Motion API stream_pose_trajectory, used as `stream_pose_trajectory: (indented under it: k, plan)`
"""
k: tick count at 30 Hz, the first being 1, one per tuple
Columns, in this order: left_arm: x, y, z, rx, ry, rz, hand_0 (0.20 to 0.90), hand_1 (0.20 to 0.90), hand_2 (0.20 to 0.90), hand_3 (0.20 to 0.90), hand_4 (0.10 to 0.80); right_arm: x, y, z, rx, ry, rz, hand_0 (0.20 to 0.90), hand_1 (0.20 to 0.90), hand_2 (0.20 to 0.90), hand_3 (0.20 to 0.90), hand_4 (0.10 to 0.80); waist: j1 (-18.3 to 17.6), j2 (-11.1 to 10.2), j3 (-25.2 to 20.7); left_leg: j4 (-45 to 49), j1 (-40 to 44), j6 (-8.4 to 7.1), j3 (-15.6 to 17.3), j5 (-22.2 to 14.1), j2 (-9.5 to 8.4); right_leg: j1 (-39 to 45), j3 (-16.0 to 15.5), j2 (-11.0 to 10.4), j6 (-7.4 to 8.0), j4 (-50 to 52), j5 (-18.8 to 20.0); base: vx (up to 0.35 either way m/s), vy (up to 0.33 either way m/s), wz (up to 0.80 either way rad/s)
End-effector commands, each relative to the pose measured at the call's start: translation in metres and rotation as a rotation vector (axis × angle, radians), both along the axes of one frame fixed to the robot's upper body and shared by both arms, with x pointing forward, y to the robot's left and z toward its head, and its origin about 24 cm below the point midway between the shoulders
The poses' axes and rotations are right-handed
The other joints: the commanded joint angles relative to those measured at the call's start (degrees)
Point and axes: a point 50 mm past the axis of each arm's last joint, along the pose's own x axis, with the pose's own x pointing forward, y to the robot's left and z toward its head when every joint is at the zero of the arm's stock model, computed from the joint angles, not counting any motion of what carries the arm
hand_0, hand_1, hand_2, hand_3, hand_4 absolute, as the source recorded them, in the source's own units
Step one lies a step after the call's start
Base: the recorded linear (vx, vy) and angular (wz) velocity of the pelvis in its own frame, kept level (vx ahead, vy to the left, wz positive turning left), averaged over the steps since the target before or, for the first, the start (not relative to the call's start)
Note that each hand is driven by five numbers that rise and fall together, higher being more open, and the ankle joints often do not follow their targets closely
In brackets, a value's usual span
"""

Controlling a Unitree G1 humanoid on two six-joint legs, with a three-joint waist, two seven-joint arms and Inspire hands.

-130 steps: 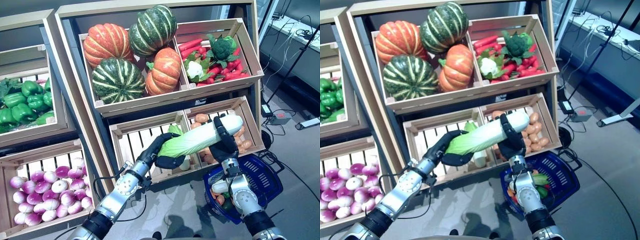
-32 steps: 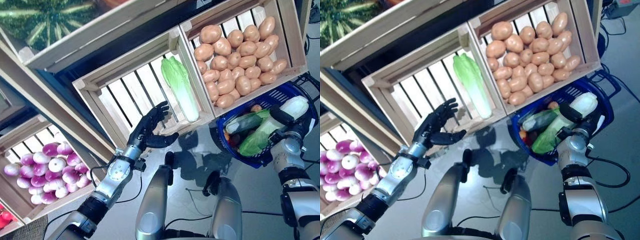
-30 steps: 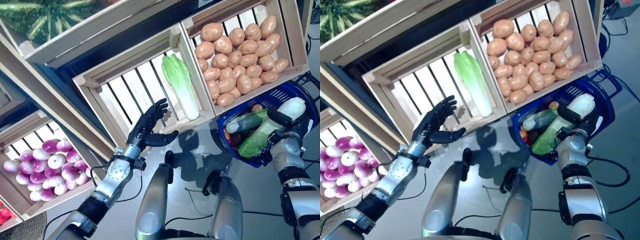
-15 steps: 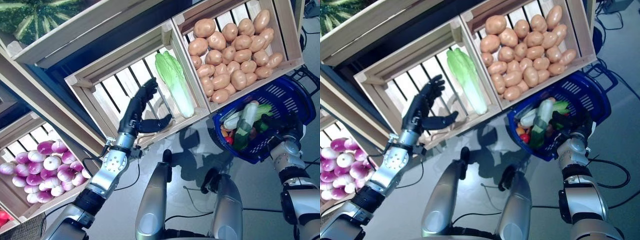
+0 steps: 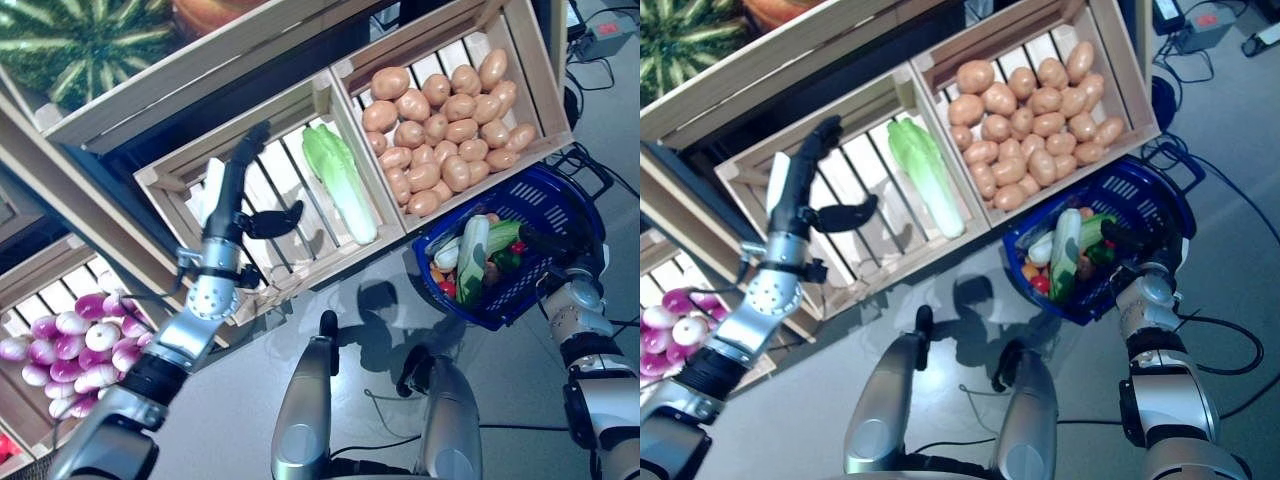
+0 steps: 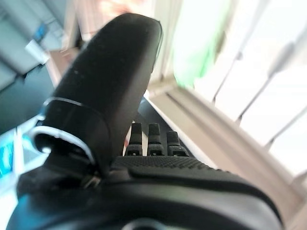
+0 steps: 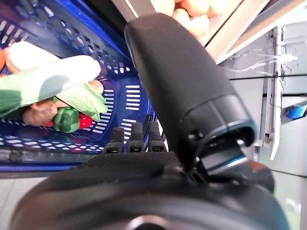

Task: Put vegetables into the basket

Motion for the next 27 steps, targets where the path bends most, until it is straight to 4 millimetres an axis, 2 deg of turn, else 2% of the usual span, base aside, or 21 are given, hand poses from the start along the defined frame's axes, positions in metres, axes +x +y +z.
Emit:
stream_pose_trajectory:
  k: [1,4,5,11,13,17,22,24,25,27]
  plan:
    - [0.011,0.015,0.051,0.191,-0.197,0.157,0.900,0.900,0.900,0.900,0.800,0.004,-0.023,0.052,-0.127,-0.123,0.018,0.900,0.900,0.900,0.900,0.800,-2.87,1.01,-1.27,0.13,2.14,-1.29,0.66,6.34,1.43,5.68,1.40,1.28,-1.89,-7.97,8.28,0.033,0.127,-0.23]
    - [0.017,0.021,0.045,0.323,-0.124,0.210,0.900,0.900,0.900,0.900,0.800,0.005,-0.024,0.053,-0.142,-0.108,0.023,0.900,0.900,0.900,0.900,0.800,-3.60,1.50,-1.19,-0.87,2.74,-1.46,1.33,6.71,1.47,5.31,2.06,1.47,-1.72,-8.38,8.59,0.006,0.124,-0.14]
    - [0.022,0.028,0.038,0.412,-0.079,0.253,0.900,0.900,0.900,0.900,0.800,0.007,-0.026,0.061,-0.162,-0.106,0.036,0.900,0.900,0.900,0.900,0.800,-4.44,1.76,-1.07,-1.44,2.75,-1.48,2.02,6.66,1.42,4.27,2.71,1.51,-1.53,-8.28,8.74,-0.026,0.128,-0.11]
    - [0.033,0.031,0.044,0.649,-0.055,0.290,0.900,0.900,0.900,0.900,0.800,0.010,-0.029,0.074,-0.195,-0.101,0.050,0.900,0.900,0.900,0.900,0.800,-5.95,1.78,-0.16,-0.92,1.70,-1.37,3.31,5.69,1.36,1.28,4.28,1.33,-1.26,-6.79,8.72,-0.035,0.110,-0.15]
    - [0.038,0.028,0.042,0.788,-0.043,0.279,0.900,0.900,0.900,0.900,0.800,0.010,-0.031,0.074,-0.197,-0.091,0.059,0.900,0.900,0.900,0.900,0.800,-6.60,1.69,-0.15,-0.04,0.71,-1.30,3.74,5.02,1.46,0.03,4.79,0.97,-1.16,-5.90,8.44,-0.008,0.104,-0.11]
    - [0.042,0.022,0.039,0.893,-0.035,0.248,0.900,0.900,0.900,0.900,0.800,0.013,-0.026,0.075,-0.170,-0.115,0.116,0.900,0.900,0.900,0.900,0.800,-7.12,1.60,-0.15,0.76,-0.22,-1.22,4.03,4.29,1.54,-0.90,5.20,0.60,-1.05,-5.49,8.48,0.018,0.093,-0.10]
    - [0.045,0.012,0.039,0.968,-0.050,0.202,0.900,0.900,0.900,0.900,0.800,0.024,0.004,0.071,-0.026,-0.267,0.302,0.900,0.900,0.900,0.900,0.800,-7.70,1.04,-0.15,0.51,-1.79,-0.77,4.47,2.80,0.86,-3.48,6.15,0.44,-0.20,-5.61,9.38,-0.006,0.088,-0.04]
    - [0.046,0.011,0.044,0.998,-0.067,0.201,0.900,0.900,0.900,0.900,0.800,0.027,0.027,0.064,0.056,-0.326,0.422,0.900,0.900,0.900,0.900,0.800,-8.00,0.46,-0.15,0.53,-3.20,-0.57,4.76,1.81,0.64,-5.02,6.64,0.71,0.24,-5.88,9.89,-0.046,0.050,0.02]
    - [0.046,0.010,0.044,1.000,-0.070,0.202,0.900,0.900,0.900,0.900,0.800,0.027,0.031,0.062,0.062,-0.332,0.438,0.900,0.900,0.900,0.900,0.800,-8.01,0.34,-0.15,0.55,-3.38,-0.51,4.77,1.58,0.58,-5.19,6.70,0.74,0.30,-5.94,9.94,-0.051,0.021,0.05]
    - [0.045,0.008,0.047,1.021,-0.093,0.198,0.900,0.900,0.900,0.900,0.800,0.028,0.051,0.056,0.120,-0.361,0.531,0.900,0.900,0.900,0.900,0.800,-8.11,-0.28,-0.15,0.77,-4.44,-0.23,4.83,0.44,0.41,-6.24,6.87,0.82,0.58,-6.01,10.26,-0.046,0.010,0.04]
